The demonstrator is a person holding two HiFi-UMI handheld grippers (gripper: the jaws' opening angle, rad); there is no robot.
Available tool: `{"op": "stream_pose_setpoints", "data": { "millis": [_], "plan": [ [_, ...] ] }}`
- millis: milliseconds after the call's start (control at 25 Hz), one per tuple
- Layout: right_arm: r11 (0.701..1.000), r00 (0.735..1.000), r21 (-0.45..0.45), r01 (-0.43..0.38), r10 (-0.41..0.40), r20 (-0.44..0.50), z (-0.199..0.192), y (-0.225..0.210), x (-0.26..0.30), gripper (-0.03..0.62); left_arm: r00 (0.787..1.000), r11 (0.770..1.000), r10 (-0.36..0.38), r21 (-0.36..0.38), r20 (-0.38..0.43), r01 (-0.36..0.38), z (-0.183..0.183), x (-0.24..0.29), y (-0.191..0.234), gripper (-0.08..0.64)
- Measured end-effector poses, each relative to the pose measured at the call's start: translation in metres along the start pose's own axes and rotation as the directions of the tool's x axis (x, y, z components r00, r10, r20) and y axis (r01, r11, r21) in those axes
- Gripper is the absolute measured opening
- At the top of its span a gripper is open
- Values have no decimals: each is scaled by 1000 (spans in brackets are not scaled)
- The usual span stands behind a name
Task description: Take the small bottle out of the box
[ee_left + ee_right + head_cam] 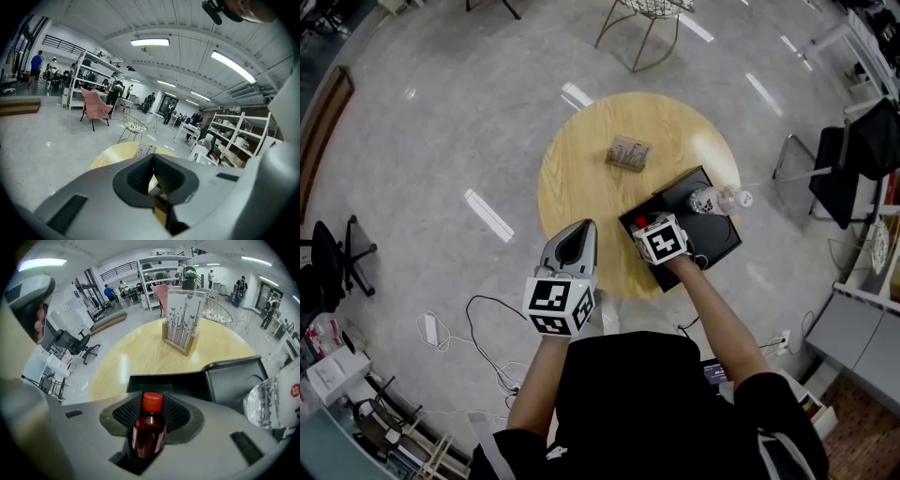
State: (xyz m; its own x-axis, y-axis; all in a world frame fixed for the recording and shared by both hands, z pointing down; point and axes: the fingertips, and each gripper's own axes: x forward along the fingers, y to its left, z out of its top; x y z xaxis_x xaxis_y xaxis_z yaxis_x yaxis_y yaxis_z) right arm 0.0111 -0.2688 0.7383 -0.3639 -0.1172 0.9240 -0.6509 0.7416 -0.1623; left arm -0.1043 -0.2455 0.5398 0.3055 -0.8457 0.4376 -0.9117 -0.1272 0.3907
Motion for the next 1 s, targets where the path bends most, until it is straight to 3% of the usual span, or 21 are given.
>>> {"op": "stream_pose_setpoints", "data": {
  "millis": [480,1000],
  "plan": [
    [997,980,18,79,-81,184,10,-1,-33,132,999,998,-52,39,-4,53,-3,-13,-19,11],
    [986,938,75,151,-167,303,12,3,-73,129,996,992,-94,84,0,93,-5,-38,-35,11]
  ]
}}
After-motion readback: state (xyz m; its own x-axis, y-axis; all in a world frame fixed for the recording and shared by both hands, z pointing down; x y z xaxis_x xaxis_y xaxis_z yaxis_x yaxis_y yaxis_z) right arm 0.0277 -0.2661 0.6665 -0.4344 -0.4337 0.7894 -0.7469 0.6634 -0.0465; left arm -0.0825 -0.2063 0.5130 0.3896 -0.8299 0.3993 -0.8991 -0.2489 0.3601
